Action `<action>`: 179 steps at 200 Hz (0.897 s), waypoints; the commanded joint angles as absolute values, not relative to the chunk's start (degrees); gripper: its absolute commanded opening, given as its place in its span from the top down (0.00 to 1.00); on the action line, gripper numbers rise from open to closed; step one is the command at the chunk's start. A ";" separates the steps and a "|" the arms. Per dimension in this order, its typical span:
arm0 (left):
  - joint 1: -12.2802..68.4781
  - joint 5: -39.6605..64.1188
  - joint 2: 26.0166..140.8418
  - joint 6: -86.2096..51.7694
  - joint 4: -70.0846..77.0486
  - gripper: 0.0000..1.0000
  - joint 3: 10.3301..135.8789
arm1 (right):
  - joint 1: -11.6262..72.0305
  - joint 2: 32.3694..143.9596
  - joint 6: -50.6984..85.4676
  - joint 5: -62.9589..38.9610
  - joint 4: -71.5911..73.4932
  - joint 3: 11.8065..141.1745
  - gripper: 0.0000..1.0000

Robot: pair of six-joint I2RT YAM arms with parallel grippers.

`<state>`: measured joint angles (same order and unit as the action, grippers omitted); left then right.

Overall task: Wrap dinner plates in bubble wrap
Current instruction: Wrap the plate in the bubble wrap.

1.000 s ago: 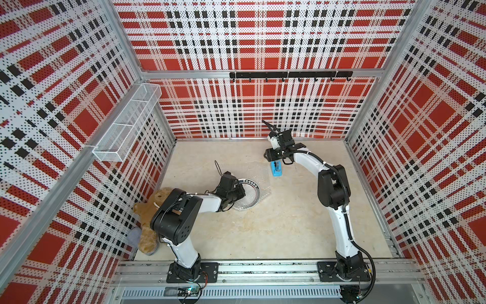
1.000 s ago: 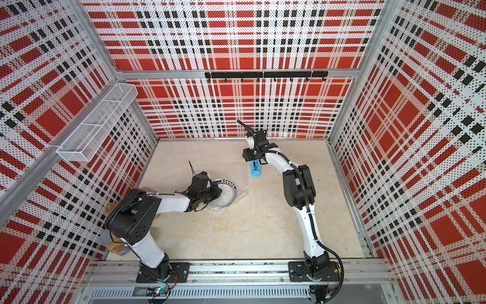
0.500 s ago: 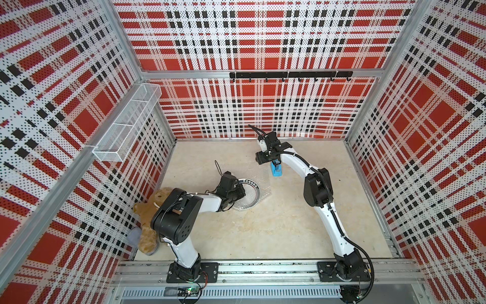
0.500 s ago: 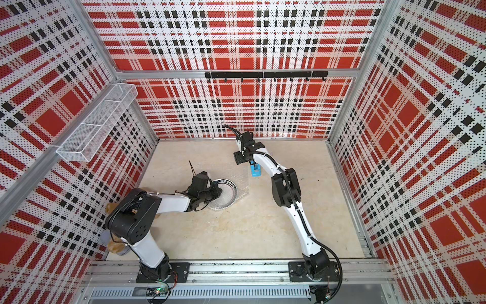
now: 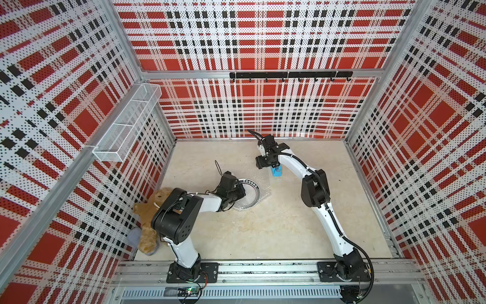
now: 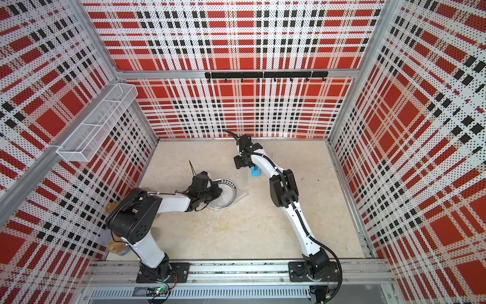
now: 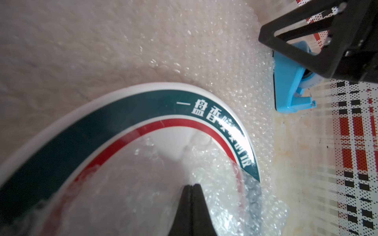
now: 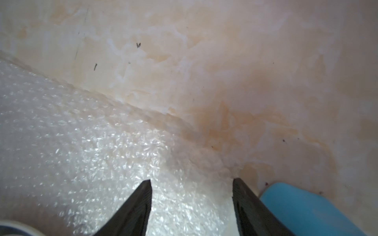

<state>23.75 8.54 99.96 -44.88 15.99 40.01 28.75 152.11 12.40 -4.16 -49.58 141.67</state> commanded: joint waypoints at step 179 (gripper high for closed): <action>22.91 5.60 102.57 -43.46 5.42 1.00 38.23 | 28.25 154.26 21.53 5.93 -48.67 139.29 0.52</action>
